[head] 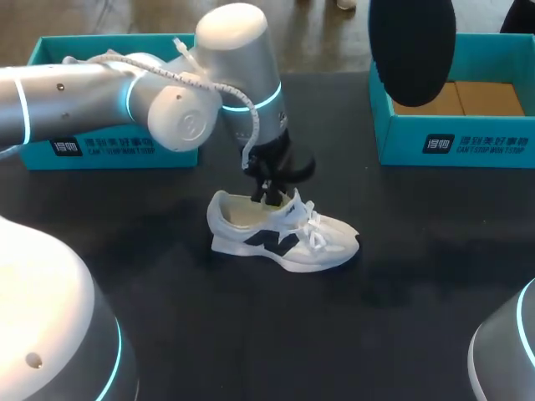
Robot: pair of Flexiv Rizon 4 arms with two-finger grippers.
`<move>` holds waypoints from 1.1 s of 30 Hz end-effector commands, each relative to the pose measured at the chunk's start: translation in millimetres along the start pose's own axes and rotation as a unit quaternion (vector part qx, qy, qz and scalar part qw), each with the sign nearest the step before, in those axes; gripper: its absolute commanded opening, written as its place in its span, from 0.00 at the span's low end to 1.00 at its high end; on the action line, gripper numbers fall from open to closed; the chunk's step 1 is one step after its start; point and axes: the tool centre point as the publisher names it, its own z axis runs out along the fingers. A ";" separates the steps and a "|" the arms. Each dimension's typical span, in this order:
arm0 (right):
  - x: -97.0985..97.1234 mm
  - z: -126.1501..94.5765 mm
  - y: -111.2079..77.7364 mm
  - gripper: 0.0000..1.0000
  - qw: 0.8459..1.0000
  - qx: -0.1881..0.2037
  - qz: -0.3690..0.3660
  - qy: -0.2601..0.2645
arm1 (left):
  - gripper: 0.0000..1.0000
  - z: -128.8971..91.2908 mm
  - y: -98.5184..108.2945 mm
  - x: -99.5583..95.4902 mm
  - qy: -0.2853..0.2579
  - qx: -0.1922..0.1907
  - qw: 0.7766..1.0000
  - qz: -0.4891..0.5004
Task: Take the shoe out of the shoebox, open the shoe tongue, remove and reinsert the insole, then place the shoe into the shoebox
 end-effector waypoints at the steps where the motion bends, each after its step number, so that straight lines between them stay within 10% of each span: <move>1: -0.2 0.3 0.9 0.00 1.000 0.002 0.001 -0.001 | 0.00 -13.5 2.6 3.5 -0.001 0.004 1.000 0.013; 33: -0.2 0.3 0.9 0.00 1.000 0.002 0.001 -0.001 | 0.00 -75.7 14.2 4.5 -0.024 -0.011 0.963 0.270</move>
